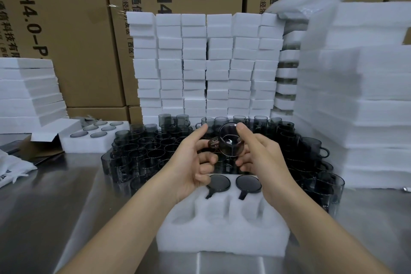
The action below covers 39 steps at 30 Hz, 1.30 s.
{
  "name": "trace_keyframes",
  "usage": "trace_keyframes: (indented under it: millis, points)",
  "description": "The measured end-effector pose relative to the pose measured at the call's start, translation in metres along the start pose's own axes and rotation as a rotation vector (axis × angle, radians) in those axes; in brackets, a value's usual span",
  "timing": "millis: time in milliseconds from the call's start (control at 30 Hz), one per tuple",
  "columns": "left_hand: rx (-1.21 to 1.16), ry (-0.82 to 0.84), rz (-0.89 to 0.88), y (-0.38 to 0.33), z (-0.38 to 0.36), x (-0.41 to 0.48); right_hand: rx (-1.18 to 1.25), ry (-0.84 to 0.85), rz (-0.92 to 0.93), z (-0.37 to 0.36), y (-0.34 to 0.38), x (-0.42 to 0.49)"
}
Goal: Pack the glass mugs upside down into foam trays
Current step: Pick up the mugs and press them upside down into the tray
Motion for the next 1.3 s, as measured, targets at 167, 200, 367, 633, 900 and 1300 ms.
trace_keyframes:
  millis: [167, 200, 367, 633, 900, 1300]
  points:
    - [0.071, -0.043, -0.181, -0.011, 0.003, 0.001, -0.021, 0.056, 0.093, -0.006, 0.005, -0.005]
    - [0.077, -0.043, -0.212, -0.012, 0.003, 0.001, -0.022, 0.072, 0.102, -0.006, 0.006, -0.005]
    - [0.098, -0.057, -0.289, -0.016, 0.007, -0.002, -0.001, 0.162, 0.119, -0.009, 0.007, -0.006]
    - [0.134, -0.078, -0.346, -0.019, 0.006, -0.004, 0.110, 0.277, 0.030, -0.010, 0.004, 0.000]
    - [0.094, -0.019, -0.346, -0.019, -0.002, -0.009, 0.058, 0.217, 0.096, -0.010, 0.002, -0.001]
    - [0.000, 0.104, -0.251, -0.010, -0.012, -0.008, -0.135, 0.139, 0.196, -0.013, 0.004, -0.008]
Point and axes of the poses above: each hand's wrist, its own x-axis towards the middle knuckle, its own z-axis out of the back of the hand, y = z × x, the point moved 5 cm from there along x, towards the middle knuckle, and after that the axes turned 12 degrees about -z, right-handed, at the moved point
